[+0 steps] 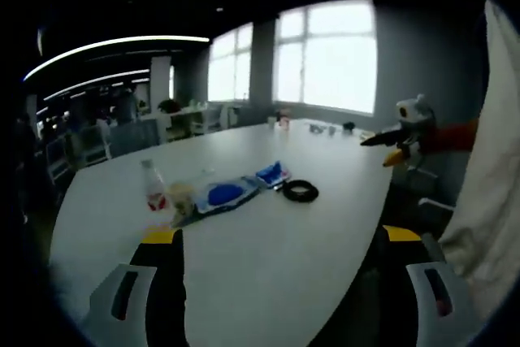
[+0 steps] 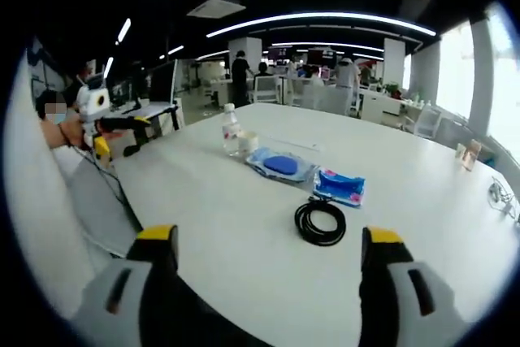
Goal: Arrange the tabletop items into an orderly group along one side of the table until the central work area is clear of visible clutter.
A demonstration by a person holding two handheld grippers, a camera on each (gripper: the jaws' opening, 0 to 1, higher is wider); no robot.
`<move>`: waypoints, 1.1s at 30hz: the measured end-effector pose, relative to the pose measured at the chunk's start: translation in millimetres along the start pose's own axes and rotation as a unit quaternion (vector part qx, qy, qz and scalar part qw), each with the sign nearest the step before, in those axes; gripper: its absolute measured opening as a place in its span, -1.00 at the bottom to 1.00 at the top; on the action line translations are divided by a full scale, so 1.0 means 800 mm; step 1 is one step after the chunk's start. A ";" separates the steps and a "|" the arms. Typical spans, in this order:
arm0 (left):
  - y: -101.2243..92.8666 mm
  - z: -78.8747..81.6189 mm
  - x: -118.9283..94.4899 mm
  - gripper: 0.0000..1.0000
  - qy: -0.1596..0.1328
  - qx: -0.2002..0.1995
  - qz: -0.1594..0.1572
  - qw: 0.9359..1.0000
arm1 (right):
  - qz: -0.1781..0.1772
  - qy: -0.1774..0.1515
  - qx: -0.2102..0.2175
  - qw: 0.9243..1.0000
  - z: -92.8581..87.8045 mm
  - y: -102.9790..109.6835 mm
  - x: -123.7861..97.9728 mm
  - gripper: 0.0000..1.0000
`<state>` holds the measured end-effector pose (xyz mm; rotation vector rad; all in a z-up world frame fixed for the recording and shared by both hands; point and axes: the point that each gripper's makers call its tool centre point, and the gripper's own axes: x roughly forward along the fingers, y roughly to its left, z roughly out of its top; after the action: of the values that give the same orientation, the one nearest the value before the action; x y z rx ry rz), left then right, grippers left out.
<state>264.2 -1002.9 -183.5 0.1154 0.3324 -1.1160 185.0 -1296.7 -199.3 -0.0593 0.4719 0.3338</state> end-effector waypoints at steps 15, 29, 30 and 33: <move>0.000 -0.028 0.000 0.93 0.019 -0.014 0.010 1.000 | -0.001 0.008 -0.007 1.000 -0.019 0.011 0.009 0.79; -0.001 -0.033 0.002 0.93 0.023 -0.016 0.009 1.000 | 0.002 0.001 -0.011 1.000 -0.010 0.012 0.012 0.75; -0.002 -0.033 0.002 0.93 0.023 -0.016 0.009 1.000 | 0.003 0.000 -0.011 1.000 -0.010 0.013 0.012 0.75; -0.002 -0.034 0.003 0.93 0.023 -0.017 0.009 1.000 | 0.004 0.002 -0.012 1.000 -0.009 0.016 0.013 0.74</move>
<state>258.0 -998.6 -209.8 0.1151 0.3910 -1.0904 186.4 -1282.7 -210.3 -0.0812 0.4714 0.3474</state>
